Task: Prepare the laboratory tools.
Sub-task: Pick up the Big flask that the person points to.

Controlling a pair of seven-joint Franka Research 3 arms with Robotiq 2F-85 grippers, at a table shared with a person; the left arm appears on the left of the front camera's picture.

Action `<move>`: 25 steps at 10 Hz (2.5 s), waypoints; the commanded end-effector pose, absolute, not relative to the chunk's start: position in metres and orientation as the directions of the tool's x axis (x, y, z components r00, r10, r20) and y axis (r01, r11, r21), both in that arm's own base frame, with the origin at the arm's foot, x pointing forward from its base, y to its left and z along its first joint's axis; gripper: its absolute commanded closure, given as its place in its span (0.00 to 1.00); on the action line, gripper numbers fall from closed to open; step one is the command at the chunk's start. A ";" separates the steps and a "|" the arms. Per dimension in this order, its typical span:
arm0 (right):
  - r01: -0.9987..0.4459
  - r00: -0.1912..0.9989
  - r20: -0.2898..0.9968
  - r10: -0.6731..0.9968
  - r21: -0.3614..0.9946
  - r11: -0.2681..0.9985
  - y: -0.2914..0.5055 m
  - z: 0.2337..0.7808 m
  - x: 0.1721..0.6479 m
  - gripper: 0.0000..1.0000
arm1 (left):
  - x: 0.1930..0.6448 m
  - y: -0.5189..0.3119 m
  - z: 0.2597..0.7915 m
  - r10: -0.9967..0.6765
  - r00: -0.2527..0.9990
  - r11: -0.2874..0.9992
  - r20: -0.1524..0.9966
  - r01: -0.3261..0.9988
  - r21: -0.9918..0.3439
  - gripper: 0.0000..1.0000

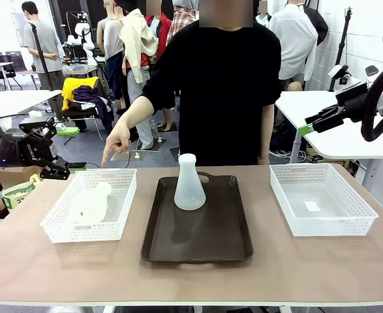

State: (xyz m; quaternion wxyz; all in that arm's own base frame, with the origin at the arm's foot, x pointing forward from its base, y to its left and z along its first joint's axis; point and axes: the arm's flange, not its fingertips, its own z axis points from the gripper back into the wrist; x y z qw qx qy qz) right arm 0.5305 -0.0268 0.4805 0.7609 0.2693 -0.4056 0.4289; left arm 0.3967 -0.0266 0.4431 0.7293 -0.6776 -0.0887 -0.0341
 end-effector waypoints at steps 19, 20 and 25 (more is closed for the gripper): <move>-0.867 0.315 0.840 0.442 0.065 0.494 -0.027 0.482 0.529 0.00 | 0.518 -0.093 0.470 -0.248 0.922 0.965 0.297 0.263 -0.009 0.00; -0.867 0.315 0.840 0.442 0.065 0.494 -0.027 0.482 0.529 0.00 | 0.527 -0.098 0.458 -0.279 0.919 0.960 0.278 0.276 0.050 0.00; -0.867 0.315 0.840 0.442 0.065 0.494 -0.027 0.482 0.529 0.00 | 0.570 -0.104 0.412 -0.235 0.943 0.972 0.235 0.220 0.086 0.00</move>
